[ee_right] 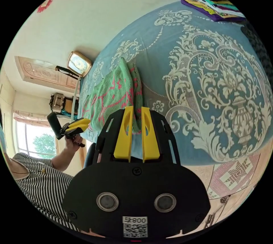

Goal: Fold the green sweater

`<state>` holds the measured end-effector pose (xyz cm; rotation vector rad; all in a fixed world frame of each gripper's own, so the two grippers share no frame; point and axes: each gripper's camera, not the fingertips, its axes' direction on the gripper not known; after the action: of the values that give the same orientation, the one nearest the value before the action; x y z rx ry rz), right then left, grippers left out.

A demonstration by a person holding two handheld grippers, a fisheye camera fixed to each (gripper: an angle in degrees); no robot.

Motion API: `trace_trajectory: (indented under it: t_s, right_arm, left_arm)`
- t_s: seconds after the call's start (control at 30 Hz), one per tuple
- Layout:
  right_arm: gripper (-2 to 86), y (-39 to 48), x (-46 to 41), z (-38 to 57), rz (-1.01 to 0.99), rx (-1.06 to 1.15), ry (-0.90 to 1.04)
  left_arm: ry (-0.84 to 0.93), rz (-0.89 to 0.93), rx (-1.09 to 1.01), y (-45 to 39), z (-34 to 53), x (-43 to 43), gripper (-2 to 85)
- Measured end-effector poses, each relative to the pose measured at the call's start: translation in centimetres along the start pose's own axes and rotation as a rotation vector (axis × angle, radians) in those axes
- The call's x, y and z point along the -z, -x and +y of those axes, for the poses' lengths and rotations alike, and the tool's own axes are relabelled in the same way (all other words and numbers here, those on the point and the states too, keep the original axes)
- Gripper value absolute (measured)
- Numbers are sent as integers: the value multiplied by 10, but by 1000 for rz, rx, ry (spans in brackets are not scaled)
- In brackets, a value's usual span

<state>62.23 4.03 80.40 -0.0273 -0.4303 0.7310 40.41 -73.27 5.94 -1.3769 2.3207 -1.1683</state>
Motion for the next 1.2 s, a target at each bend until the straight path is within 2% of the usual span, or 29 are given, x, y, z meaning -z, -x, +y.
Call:
trace_trajectory:
  t_s: [0.17,0.33,0.43,0.57,0.63,0.73,0.83,0.93,1.2]
  right_arm:
    - [89,-29,-1,24,-162,-106,95]
    - [55,-42,-1,13,-271,-158,95]
    - [43,-35,16,7,-315,-120,60]
    - [40,-13,35,-2,-355,-30,55]
    - [42,-4,38,-7,-334,3,75]
    - [53,1,47,-14,-292,51,93]
    - [69,-18,62,-20,-370,2,37]
    - [99,-48,67,-35,-432,-80,-41]
    - [137,-45,18,-128,-343,-72,130]
  left_arm:
    - [140,-41,-213,-47,-19,-76,106]
    - [169,-162,-337,-81,-32,-125,114]
    - [115,-276,-403,-100,-36,-147,115]
    - [201,-430,-453,-116,-41,-197,91]
    - [182,-502,-440,-120,-38,-209,71]
    - [161,-433,-401,-120,-33,-217,52]
    - [149,-358,-336,-115,-31,-223,45]
    - [146,-366,-351,-121,-25,-233,43]
    - [148,-377,-370,-134,-8,-251,42]
